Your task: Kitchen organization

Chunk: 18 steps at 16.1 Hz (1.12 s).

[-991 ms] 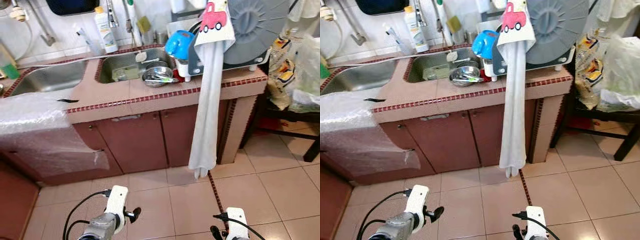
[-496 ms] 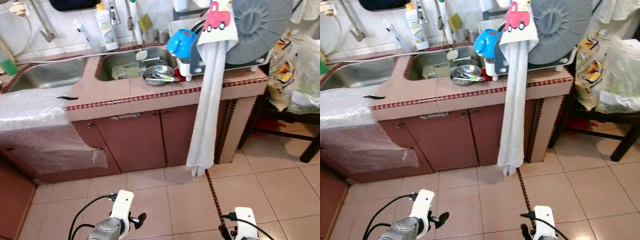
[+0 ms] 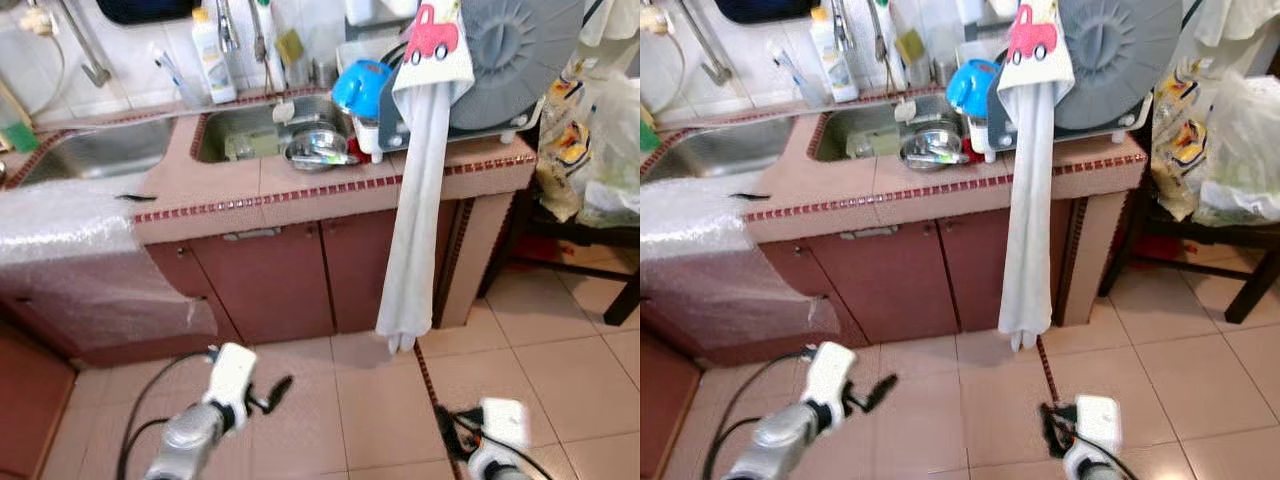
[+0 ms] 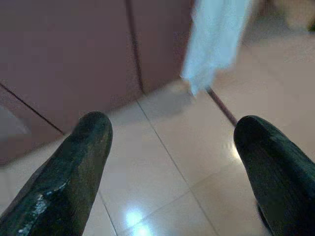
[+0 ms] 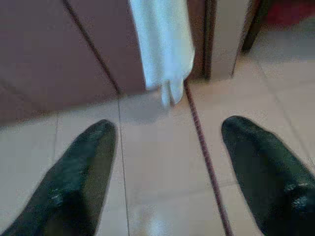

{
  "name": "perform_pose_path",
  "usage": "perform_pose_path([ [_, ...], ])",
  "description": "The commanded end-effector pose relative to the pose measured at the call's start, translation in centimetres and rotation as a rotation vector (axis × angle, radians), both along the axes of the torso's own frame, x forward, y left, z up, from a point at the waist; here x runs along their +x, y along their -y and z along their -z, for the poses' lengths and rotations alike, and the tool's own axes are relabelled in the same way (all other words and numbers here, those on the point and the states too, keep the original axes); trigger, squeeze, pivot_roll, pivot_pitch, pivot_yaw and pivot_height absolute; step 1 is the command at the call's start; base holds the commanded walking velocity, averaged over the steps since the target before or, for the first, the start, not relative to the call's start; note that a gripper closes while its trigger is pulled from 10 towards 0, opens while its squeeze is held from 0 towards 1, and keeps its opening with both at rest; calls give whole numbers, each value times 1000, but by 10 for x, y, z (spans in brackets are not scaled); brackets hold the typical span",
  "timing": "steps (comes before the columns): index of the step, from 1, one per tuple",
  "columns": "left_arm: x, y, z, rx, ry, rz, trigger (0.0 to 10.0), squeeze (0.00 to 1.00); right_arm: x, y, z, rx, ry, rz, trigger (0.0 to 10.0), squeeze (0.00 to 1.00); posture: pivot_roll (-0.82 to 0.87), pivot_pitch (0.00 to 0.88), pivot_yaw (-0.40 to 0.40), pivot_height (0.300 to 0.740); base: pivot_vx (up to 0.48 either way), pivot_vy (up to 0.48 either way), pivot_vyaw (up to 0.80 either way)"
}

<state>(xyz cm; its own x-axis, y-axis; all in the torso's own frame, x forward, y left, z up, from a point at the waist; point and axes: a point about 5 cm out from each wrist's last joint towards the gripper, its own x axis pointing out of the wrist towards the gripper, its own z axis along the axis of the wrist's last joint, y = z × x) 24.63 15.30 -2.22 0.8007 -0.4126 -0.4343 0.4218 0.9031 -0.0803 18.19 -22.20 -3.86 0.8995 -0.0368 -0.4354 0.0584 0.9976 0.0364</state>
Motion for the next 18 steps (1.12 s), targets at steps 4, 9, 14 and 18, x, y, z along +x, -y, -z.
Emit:
perform_pose_path([
  [4,22,-4,-84,1,426,-30,10000,0,1,7,-71,-52,297,56,10000,0,-140,0,191,740,0,0,0],
  [9,20,-9,-130,122,593,-158,10000,0,21,-8,-140,-114,477,-1,10000,0,-129,0,175,740,0,0,0],
  [14,15,-17,-141,96,608,-282,10000,0,44,-16,-185,-129,585,-3,10000,0,-104,0,135,740,0,0,0],
  [18,16,-23,-142,88,579,-377,10000,0,42,-19,-180,-113,540,-22,10000,0,-84,0,127,740,0,0,0],
])
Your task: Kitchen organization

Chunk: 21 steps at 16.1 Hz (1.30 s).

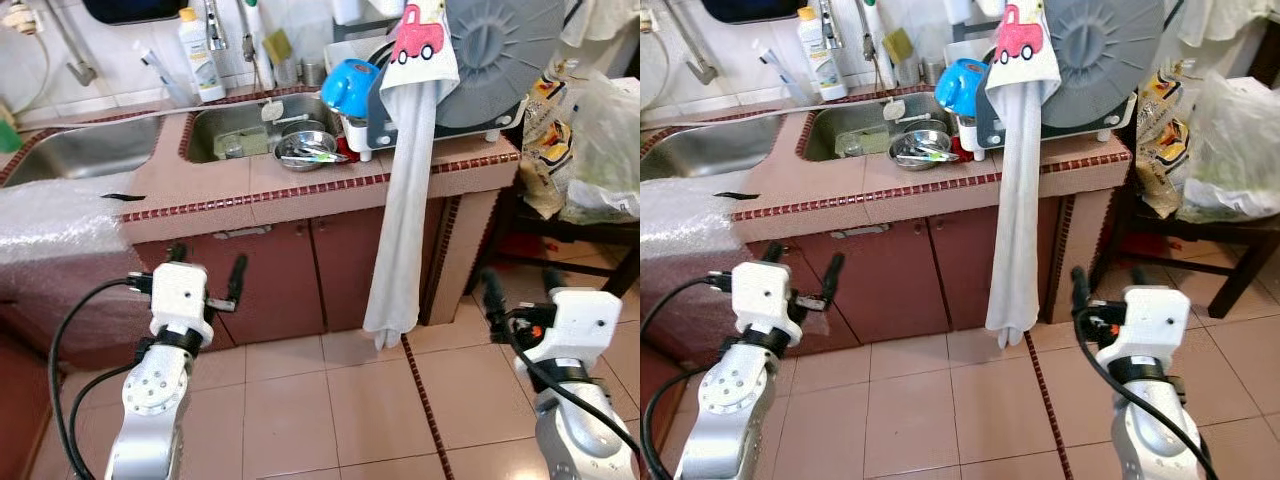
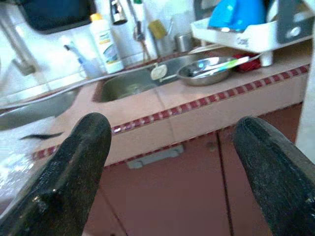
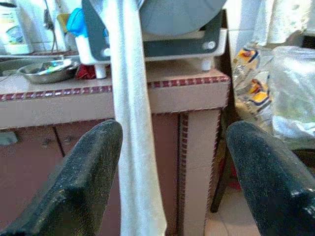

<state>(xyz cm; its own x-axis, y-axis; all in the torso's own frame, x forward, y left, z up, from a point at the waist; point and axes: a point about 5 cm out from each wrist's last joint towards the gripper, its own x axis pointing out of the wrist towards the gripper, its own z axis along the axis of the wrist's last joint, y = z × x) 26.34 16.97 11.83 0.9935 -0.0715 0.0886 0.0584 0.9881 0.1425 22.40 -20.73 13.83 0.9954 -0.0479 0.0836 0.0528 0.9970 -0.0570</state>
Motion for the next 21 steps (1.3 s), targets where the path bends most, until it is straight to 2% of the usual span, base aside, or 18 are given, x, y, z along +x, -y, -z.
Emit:
perform_pose_path([
  [1,-5,-6,2,-35,-29,-21,10000,0,1,-5,-6,-6,7,-14,10000,0,-84,0,127,740,0,0,0],
  [3,-7,-10,5,-28,-40,-33,10000,0,4,-9,-9,-28,6,-28,10000,0,-81,0,126,740,0,0,400],
  [5,-6,-8,5,-30,-42,-51,10000,0,4,-11,-7,-4,-7,-38,10000,0,-76,0,114,740,0,0,769],
  [6,-5,-5,4,-57,-48,-43,10000,0,5,-12,-7,-14,-9,-45,10000,0,-73,0,109,740,0,0,644],
  [10,-4,-3,6,-53,-69,-8,10000,0,8,-7,-7,1,-13,-10,10000,0,-73,0,128,740,0,0,0],
  [14,5,-1,-2,-75,-58,26,10000,0,9,-10,-1,44,-17,16,10000,0,-67,0,147,740,0,0,0],
  [17,4,-1,0,-50,-65,27,10000,0,11,-10,-2,44,-11,13,10000,0,-61,0,149,740,0,0,0],
  [21,8,2,0,-60,-65,37,10000,0,16,-10,-4,43,1,19,10000,0,-63,0,145,740,0,0,0],
])
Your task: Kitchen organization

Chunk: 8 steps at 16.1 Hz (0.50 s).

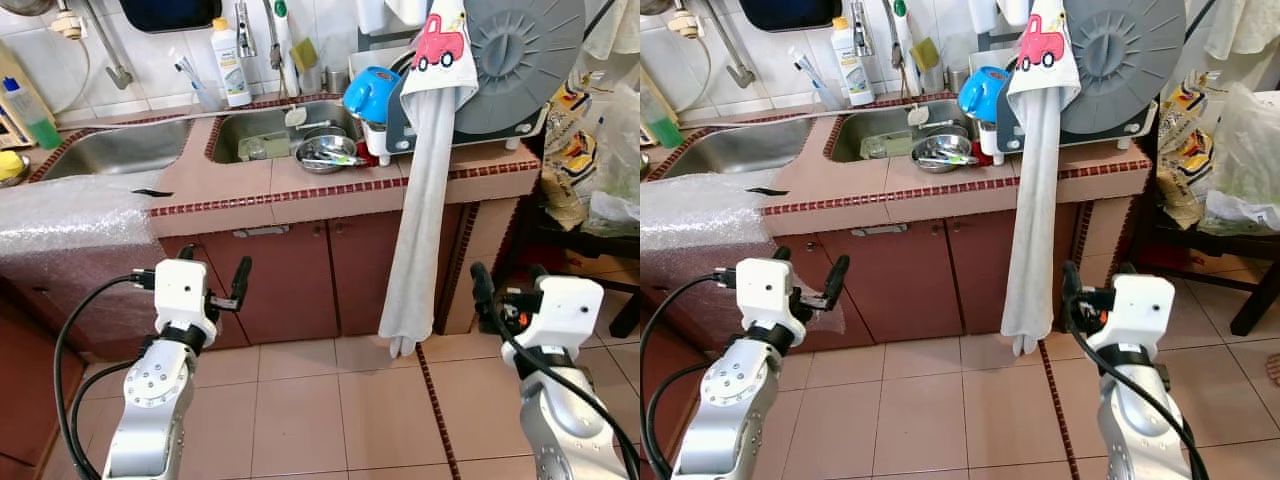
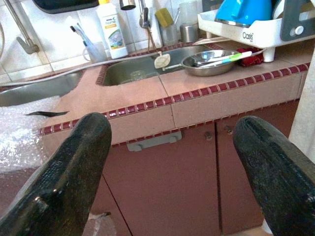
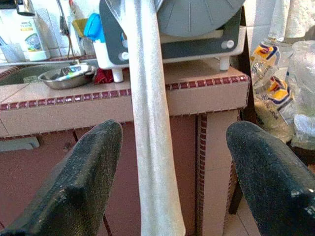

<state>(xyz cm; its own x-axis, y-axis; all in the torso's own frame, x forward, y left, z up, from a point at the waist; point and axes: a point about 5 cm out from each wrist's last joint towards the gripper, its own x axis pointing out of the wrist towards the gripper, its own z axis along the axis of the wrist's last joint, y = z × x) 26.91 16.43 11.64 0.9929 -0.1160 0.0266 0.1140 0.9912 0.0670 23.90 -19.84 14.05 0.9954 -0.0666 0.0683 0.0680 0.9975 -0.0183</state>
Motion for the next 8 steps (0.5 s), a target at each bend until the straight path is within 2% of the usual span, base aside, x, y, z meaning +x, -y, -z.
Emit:
perform_pose_path([
  [1,2,-3,-2,10,3,-10,10000,0,1,-1,-2,3,15,4,10000,0,-63,0,145,740,0,0,0],
  [5,3,-2,0,10,-10,-2,10000,0,0,0,-1,17,13,17,10000,0,-74,0,154,740,0,0,0],
  [7,3,2,5,-40,-68,29,10000,0,-1,-1,0,18,10,17,10000,0,-75,0,153,740,0,0,0],
  [8,3,3,4,-18,-74,34,10000,0,-1,-1,0,20,9,18,10000,0,-80,0,157,740,0,0,0],
])
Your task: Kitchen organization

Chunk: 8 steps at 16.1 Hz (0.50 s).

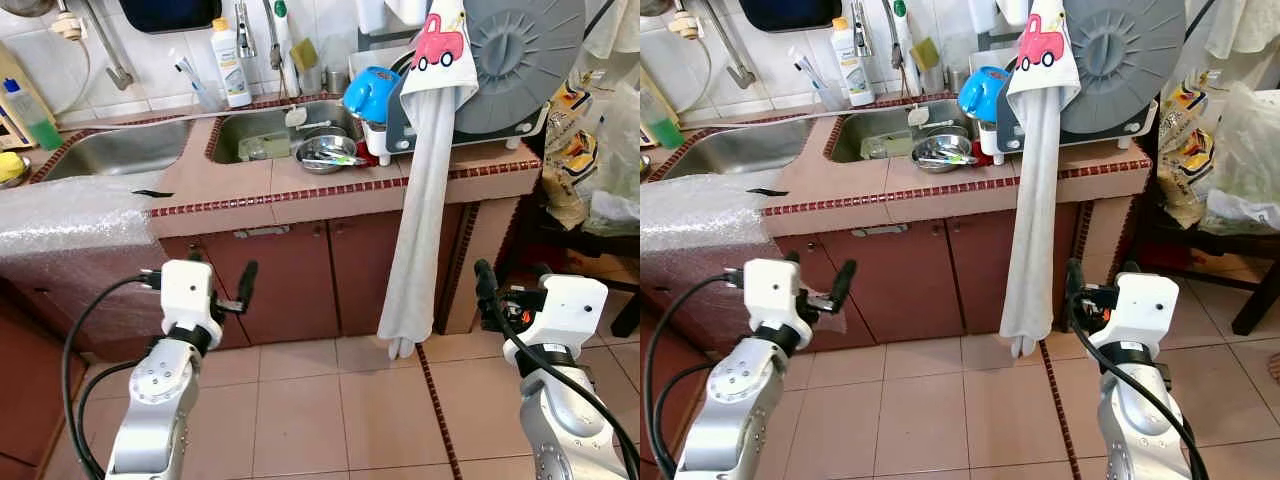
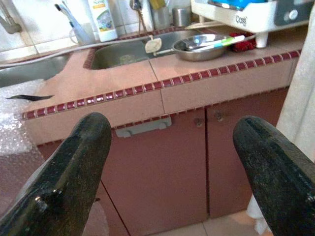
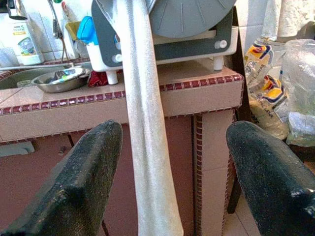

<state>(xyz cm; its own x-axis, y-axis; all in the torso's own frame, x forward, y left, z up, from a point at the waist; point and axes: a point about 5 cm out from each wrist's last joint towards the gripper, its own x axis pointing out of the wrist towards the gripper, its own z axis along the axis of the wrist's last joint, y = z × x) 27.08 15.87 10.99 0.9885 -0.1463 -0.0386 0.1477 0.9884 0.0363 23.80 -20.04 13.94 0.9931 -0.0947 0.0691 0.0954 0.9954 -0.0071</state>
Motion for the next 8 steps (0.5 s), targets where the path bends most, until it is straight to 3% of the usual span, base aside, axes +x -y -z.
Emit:
perform_pose_path([
  [1,2,-4,-3,39,17,-1,10000,0,0,-2,0,10,5,-4,10000,0,-80,0,157,740,0,0,0],
  [8,4,10,1,-9,-17,101,10000,0,-6,1,1,14,3,26,10000,0,-128,0,179,740,0,0,0],
])
